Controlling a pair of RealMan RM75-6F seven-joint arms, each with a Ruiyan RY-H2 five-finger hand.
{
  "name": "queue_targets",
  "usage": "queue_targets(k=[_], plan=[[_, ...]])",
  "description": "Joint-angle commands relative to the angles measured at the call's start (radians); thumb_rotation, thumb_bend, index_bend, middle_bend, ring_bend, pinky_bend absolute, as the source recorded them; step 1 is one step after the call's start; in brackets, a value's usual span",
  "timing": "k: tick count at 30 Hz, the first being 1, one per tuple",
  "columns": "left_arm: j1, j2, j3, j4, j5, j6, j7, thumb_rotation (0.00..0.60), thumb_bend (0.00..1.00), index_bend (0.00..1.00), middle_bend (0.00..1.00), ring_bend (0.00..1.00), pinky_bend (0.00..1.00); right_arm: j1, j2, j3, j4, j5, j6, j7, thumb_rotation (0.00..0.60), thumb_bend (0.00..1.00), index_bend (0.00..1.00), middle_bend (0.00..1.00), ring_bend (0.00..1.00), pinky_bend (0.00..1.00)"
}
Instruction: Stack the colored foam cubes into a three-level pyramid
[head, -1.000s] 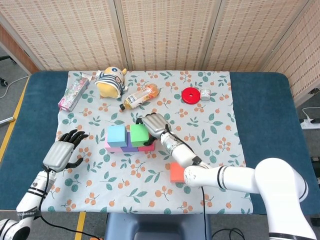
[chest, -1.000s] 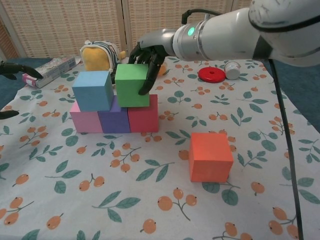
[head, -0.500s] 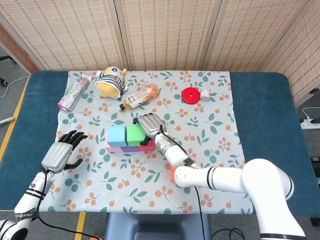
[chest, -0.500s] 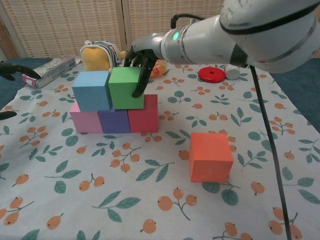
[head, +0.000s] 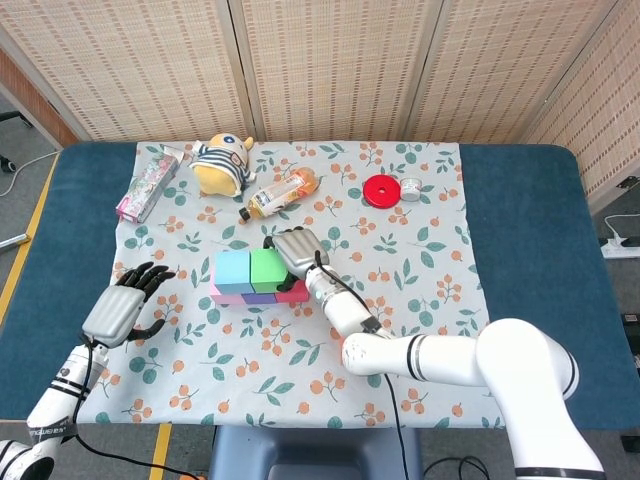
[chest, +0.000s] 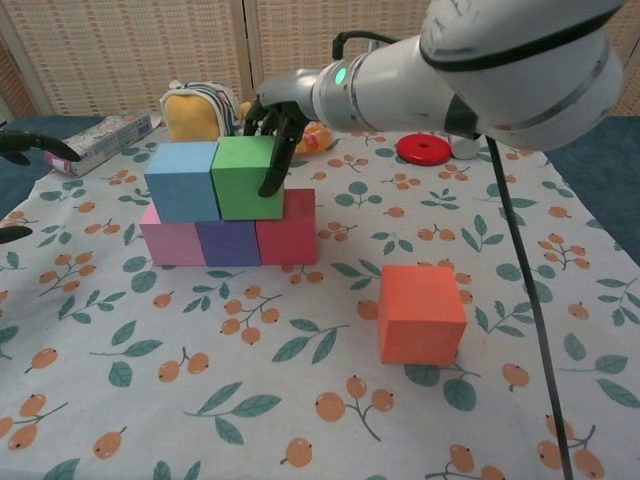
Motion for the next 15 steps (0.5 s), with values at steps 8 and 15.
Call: queue_targets(k=[8,15], plan=[[0.0,-0.002,0.001,0.008,0.003,-0.006,-0.012,0.6,0.31,0.17,0.1,0.05,0.15,0.001,-0.014,0.0,0.01,0.007,0.002,-0.019,0.6,0.11,0.36,0.37,0.22,0.19],[0.0,-0.004,-0.001,0.012,0.003,-0.009,-0.017,0.6,0.32,0.17,0.1,0.05,0.15,0.0,-0.022,0.002,0.016,0.01,0.001,-0.029,0.6,0.11,0.33,0.37,0.22,0.17]])
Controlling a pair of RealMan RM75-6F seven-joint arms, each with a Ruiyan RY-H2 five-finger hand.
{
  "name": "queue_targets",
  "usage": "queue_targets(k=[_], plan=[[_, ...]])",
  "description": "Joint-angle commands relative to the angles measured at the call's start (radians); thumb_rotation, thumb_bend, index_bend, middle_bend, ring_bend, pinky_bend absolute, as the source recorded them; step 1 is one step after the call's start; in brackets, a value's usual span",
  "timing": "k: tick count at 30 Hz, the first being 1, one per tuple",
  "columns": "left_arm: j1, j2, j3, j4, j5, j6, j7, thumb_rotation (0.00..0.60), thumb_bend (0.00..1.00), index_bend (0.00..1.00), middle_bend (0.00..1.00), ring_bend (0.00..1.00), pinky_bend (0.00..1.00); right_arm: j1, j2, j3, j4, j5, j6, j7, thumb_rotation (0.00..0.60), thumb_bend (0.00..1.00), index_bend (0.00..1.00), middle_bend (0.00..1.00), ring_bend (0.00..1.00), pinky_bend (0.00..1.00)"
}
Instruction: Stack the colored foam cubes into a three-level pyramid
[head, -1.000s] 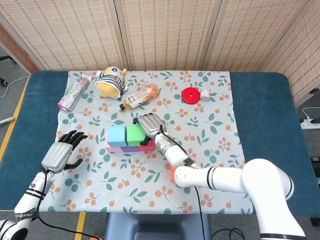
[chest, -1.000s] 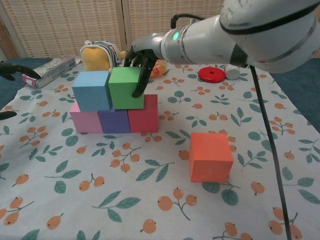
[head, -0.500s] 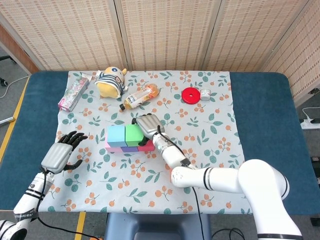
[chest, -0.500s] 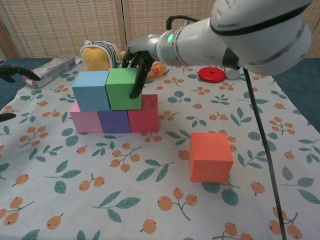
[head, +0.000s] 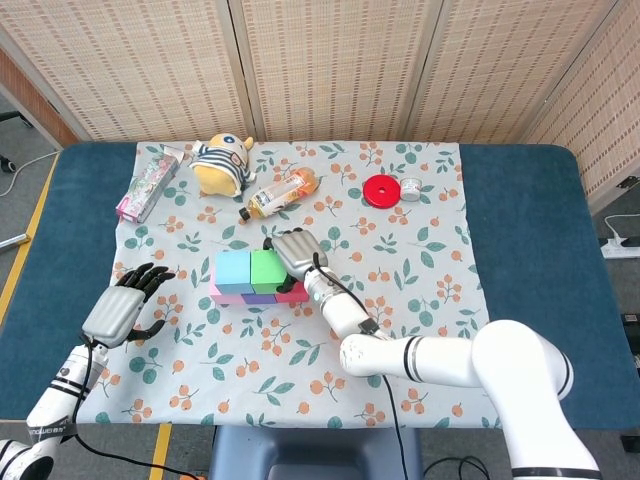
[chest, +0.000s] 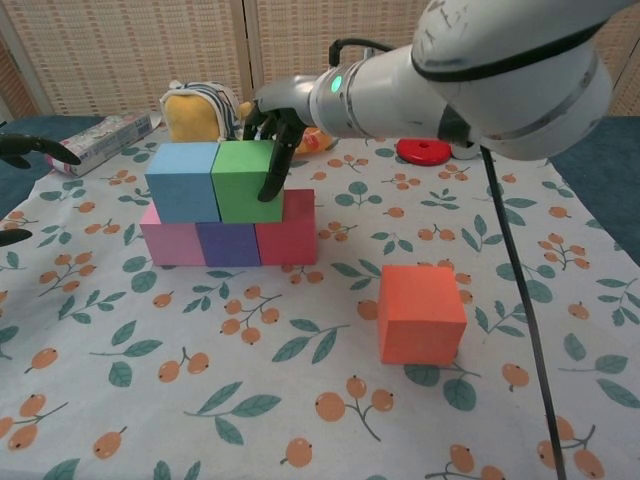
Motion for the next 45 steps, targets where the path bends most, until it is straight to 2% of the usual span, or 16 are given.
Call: queue_targets(k=[1,5,10,16,22,31,36,40,45], plan=[[0.0,-0.001,-0.001,0.001,0.0,0.0,-0.001,0.6,0.32,0.17,0.1,0.05,0.15,-0.001,-0.001,0.001,0.0,0.001,-0.001,-0.001,0.6,0.11,0.31,0.37,0.22,0.17],[-0.001,-0.002,-0.001,0.003,0.001,-0.003,-0.002,0.6,0.32,0.16,0.1,0.05,0.15,-0.005,0.002,0.004,-0.003,-0.004,-0.003,-0.001,0.6,0.11,0.22,0.36,0.21,0.16],[-0.002,-0.002,-0.002,0.002,0.002,-0.004,-0.004,0.6,0.31,0.16,0.1,0.05,0.15,-0.011,0.007,0.005,-0.007,-0.006,-0.009,0.001,0.6,0.11,0.09,0.31,0.19,0.14],[-0.002,-0.003,-0.002,0.001,0.001,-0.007,-0.004,0.6,0.32,0.16,0.1,0.05,0.15,-0.014,0.009,0.004,-0.011,-0.015,-0.016,0.004,0.6,0.11,0.01,0.26,0.16,0.12],[-0.003,-0.003,-0.001,0.0,0.001,-0.011,-0.004,0.6,0.32,0.16,0.1,0.05,0.15,-0.017,0.01,0.005,-0.015,-0.02,-0.017,0.007,0.6,0.11,0.0,0.22,0.14,0.08],[-0.004,-0.003,-0.005,-0.002,0.0,-0.009,-0.003,0.6,0.31,0.15,0.09,0.04,0.14,-0.015,0.023,-0.007,-0.045,-0.015,-0.006,-0.009,0.6,0.11,0.0,0.1,0.03,0.01],[-0.005,-0.002,-0.006,-0.005,-0.001,-0.009,0.0,0.6,0.31,0.15,0.09,0.04,0.14,-0.023,0.042,-0.005,-0.073,-0.021,0.008,-0.006,0.6,0.1,0.0,0.03,0.0,0.0],[-0.005,0.002,-0.009,-0.003,-0.005,-0.011,-0.001,0.6,0.31,0.15,0.09,0.04,0.14,-0.062,0.099,0.001,-0.141,-0.07,0.04,0.025,0.6,0.1,0.0,0.0,0.0,0.0],[-0.001,0.008,-0.013,-0.004,-0.014,-0.007,-0.005,0.6,0.32,0.15,0.09,0.04,0.14,-0.165,0.22,-0.001,-0.263,-0.169,0.084,0.106,0.6,0.1,0.0,0.0,0.0,0.0]])
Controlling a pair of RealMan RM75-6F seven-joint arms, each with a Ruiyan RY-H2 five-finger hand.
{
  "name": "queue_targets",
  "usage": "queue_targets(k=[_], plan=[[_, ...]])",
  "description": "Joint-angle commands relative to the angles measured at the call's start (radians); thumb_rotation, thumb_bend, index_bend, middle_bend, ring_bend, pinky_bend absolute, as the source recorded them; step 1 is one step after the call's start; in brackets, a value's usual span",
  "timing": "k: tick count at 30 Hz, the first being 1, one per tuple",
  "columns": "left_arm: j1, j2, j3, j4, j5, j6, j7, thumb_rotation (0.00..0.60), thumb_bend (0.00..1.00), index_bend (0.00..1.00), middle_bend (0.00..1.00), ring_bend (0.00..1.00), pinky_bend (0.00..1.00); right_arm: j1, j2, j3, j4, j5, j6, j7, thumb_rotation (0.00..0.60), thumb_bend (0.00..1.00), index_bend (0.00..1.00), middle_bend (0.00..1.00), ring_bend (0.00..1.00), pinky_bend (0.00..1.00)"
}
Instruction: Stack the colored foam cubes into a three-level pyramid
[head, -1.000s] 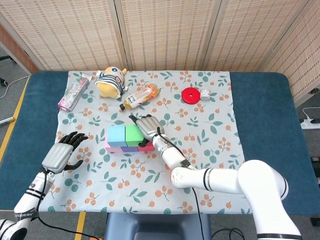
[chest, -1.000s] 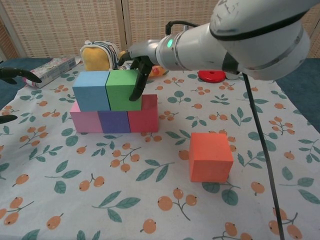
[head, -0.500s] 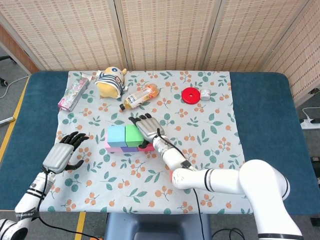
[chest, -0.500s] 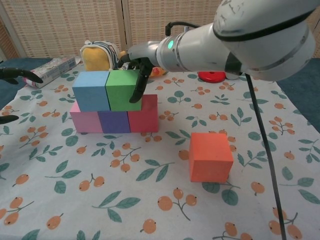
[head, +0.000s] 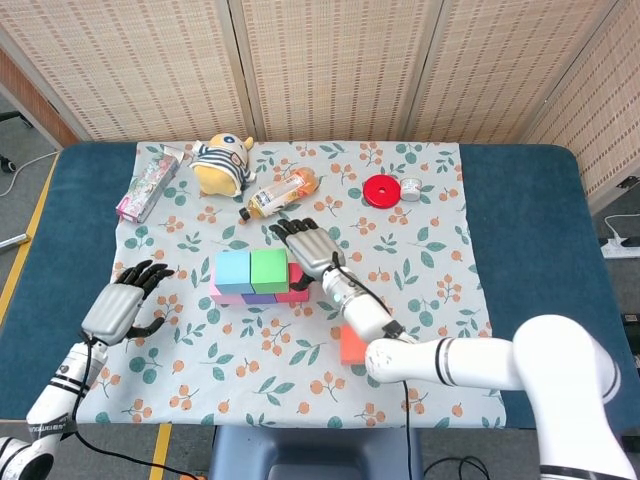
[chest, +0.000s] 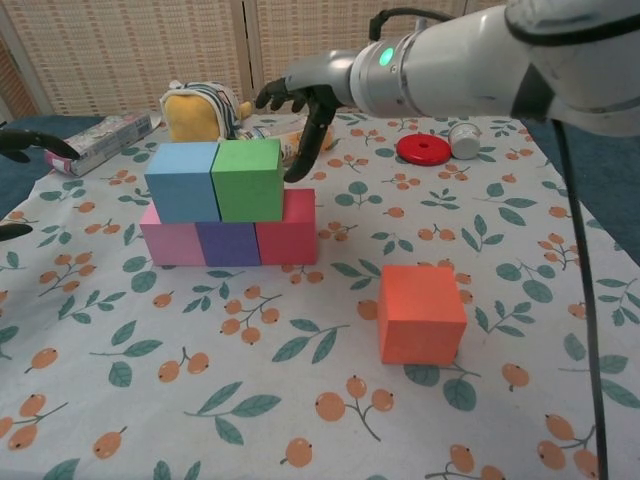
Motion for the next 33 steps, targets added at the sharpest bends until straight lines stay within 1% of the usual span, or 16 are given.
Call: queue_targets(k=[1,4,6,9,10,12,17,20,22,25,29,33], plan=[[0.002,0.001,-0.001,-0.001,-0.002,0.003,0.0,0.6,0.32,0.15,0.09,0.04,0.14,-0.092,0.1,-0.007,-0.098,-0.087,0.038,0.072,0.6,0.1,0.0,0.0,0.0,0.0],[0.003,0.003,-0.002,-0.002,-0.009,0.0,0.008,0.6,0.32,0.15,0.09,0.04,0.14,-0.171,0.171,-0.023,-0.162,-0.162,0.05,0.137,0.6,0.1,0.0,0.0,0.0,0.0],[0.004,0.003,-0.004,-0.005,-0.017,0.001,0.015,0.6,0.32,0.15,0.1,0.04,0.14,-0.237,0.223,-0.034,-0.211,-0.243,0.056,0.198,0.6,0.1,0.0,0.03,0.0,0.01],[0.005,0.004,-0.006,-0.013,-0.028,-0.001,0.027,0.6,0.32,0.15,0.1,0.04,0.14,-0.338,0.289,-0.058,-0.277,-0.396,0.069,0.294,0.6,0.1,0.0,0.14,0.05,0.08],[0.006,0.005,-0.007,-0.017,-0.031,-0.001,0.03,0.6,0.32,0.15,0.1,0.04,0.14,-0.368,0.31,-0.073,-0.296,-0.44,0.07,0.319,0.6,0.1,0.01,0.17,0.07,0.11],[0.006,0.005,-0.01,-0.025,-0.037,0.0,0.036,0.6,0.32,0.15,0.1,0.04,0.14,-0.43,0.35,-0.103,-0.331,-0.538,0.072,0.374,0.6,0.1,0.02,0.19,0.09,0.13],[0.002,0.008,-0.024,-0.044,-0.064,-0.006,0.047,0.6,0.32,0.15,0.1,0.04,0.14,-0.556,0.412,-0.169,-0.369,-0.749,0.082,0.512,0.6,0.1,0.04,0.2,0.1,0.13],[0.001,0.006,-0.033,-0.053,-0.083,-0.01,0.047,0.6,0.32,0.15,0.1,0.04,0.14,-0.613,0.421,-0.21,-0.364,-0.861,0.093,0.579,0.6,0.06,0.05,0.2,0.1,0.13],[0.001,0.003,-0.037,-0.054,-0.091,-0.01,0.048,0.6,0.32,0.15,0.1,0.04,0.14,-0.641,0.418,-0.231,-0.357,-0.925,0.103,0.613,0.6,0.01,0.05,0.2,0.1,0.13],[0.003,-0.001,-0.038,-0.054,-0.101,-0.007,0.062,0.6,0.32,0.15,0.1,0.04,0.14,-0.674,0.4,-0.263,-0.338,-1.015,0.111,0.65,0.6,0.0,0.04,0.2,0.1,0.13],[0.012,-0.011,-0.038,-0.053,-0.096,0.021,0.081,0.6,0.32,0.15,0.1,0.04,0.14,-0.689,0.363,-0.281,-0.309,-1.062,0.108,0.638,0.6,0.0,0.02,0.2,0.1,0.13],[0.025,-0.018,-0.037,-0.045,-0.083,0.058,0.103,0.6,0.32,0.15,0.1,0.04,0.14,-0.7,0.316,-0.283,-0.281,-1.07,0.112,0.578,0.6,0.0,0.0,0.19,0.1,0.13]])
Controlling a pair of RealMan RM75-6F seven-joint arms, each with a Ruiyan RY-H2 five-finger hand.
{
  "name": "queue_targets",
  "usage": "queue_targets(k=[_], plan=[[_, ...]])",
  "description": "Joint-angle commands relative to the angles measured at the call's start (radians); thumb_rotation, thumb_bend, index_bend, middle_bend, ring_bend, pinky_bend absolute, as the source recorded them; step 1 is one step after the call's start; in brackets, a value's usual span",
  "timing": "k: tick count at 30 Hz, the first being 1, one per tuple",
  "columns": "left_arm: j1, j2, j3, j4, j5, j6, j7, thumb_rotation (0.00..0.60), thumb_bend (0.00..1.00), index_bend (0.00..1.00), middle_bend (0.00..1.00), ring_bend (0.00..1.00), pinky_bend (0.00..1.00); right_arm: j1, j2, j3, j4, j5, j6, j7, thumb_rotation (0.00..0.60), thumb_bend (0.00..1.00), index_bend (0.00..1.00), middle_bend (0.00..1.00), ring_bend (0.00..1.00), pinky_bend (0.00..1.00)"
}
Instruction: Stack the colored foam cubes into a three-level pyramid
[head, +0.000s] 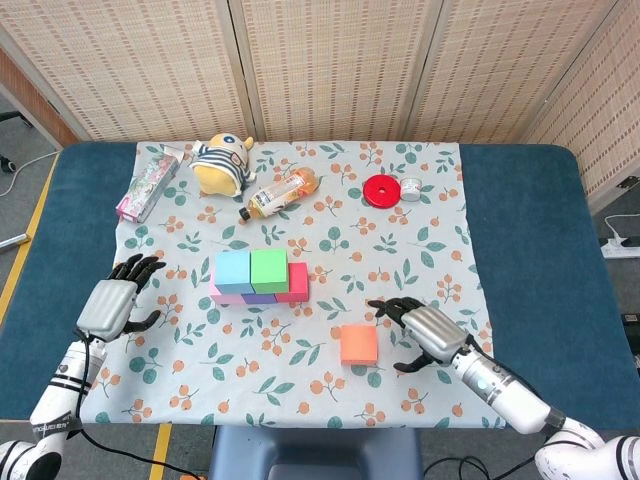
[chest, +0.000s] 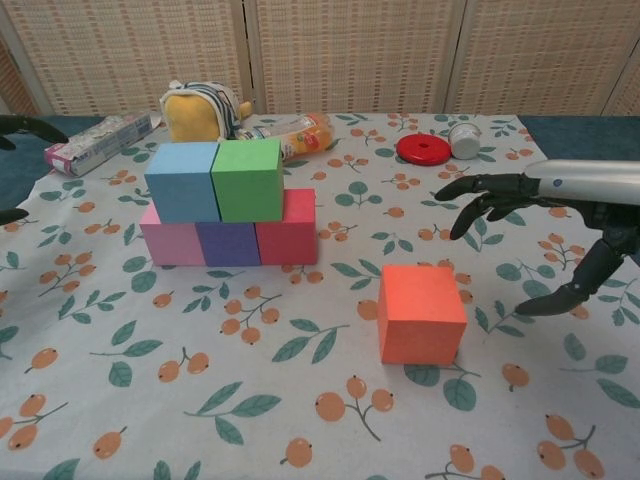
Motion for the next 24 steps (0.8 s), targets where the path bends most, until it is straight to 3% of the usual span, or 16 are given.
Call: queue_targets(k=[1,13,24], plan=[[0.01,-0.005,0.001,0.009,0.009,0.023,0.019,0.6,0.32,0.15,0.1,0.04,0.14,-0.014,-0.044,-0.005,0.028,-0.006,0.006,-0.057,0.6,0.0,0.0,0.18,0.1,0.13],[0.062,0.031,0.036,0.114,0.074,0.084,-0.032,0.6,0.32,0.16,0.1,0.04,0.12,-0.032,-0.139,0.02,0.071,0.024,0.02,-0.183,0.6,0.0,0.0,0.15,0.1,0.13],[0.185,0.026,0.082,0.199,0.124,0.226,-0.132,0.6,0.32,0.17,0.1,0.04,0.12,-0.033,-0.214,0.037,0.131,0.029,0.013,-0.24,0.6,0.0,0.02,0.15,0.1,0.13]])
